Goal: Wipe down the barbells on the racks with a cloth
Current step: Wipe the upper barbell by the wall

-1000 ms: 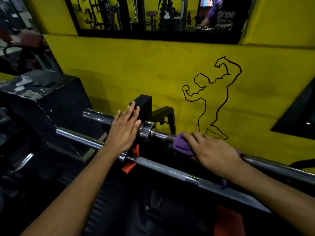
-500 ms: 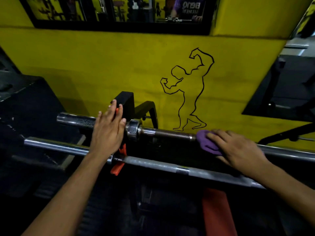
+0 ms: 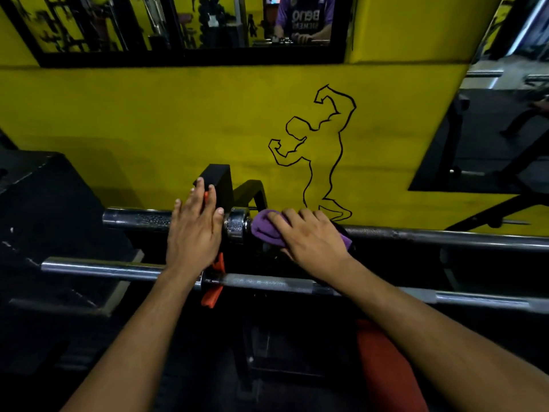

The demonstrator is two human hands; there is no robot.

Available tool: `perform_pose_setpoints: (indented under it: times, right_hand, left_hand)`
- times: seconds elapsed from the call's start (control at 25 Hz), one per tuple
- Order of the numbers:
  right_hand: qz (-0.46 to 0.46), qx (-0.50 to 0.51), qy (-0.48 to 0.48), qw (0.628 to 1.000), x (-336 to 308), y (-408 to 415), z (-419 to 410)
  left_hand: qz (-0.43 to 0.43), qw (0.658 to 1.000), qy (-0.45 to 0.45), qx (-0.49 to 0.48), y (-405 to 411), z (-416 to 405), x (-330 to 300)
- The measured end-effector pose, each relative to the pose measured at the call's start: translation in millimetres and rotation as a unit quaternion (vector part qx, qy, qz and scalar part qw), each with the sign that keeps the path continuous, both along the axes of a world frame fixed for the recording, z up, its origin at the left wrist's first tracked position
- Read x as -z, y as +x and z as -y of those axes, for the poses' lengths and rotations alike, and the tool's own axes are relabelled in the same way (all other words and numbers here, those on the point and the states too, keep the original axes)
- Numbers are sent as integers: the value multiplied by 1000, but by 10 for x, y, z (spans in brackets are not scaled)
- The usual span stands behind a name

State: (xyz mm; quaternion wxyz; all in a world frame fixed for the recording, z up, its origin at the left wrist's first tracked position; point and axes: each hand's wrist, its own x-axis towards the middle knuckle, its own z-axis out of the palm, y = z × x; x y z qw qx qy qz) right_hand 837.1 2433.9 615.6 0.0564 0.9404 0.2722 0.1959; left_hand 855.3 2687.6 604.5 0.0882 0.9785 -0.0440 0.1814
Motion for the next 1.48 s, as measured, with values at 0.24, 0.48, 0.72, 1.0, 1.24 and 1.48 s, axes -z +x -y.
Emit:
perform_pose_setpoints:
  times: [0.24,0.48,0.72,1.0,1.24,1.48]
  right_hand:
    - [62,100,61,991,216,-314,1206]
    - [92,236,261,932,314,-361,509]
    - [-33,109,332,936,307,-474,-457]
    - [-18,297,889,348,597,-1246,-124]
    - [34,161,978,128,131,-640,318]
    - [63,103,989,80,-188,-71,-299]
  left_hand:
    - [0,1000,3,7,-5,-32,3]
    - [-8,1000,-4,25,-4,-29,-15]
    - [-25,998,-10,53,-23,-84,-56]
    - [-68,986,50,142,19,-325,-85]
    - [-61,976,81,191,22,-418,-68]
    - [-10,915,169,366,332,-854,-145]
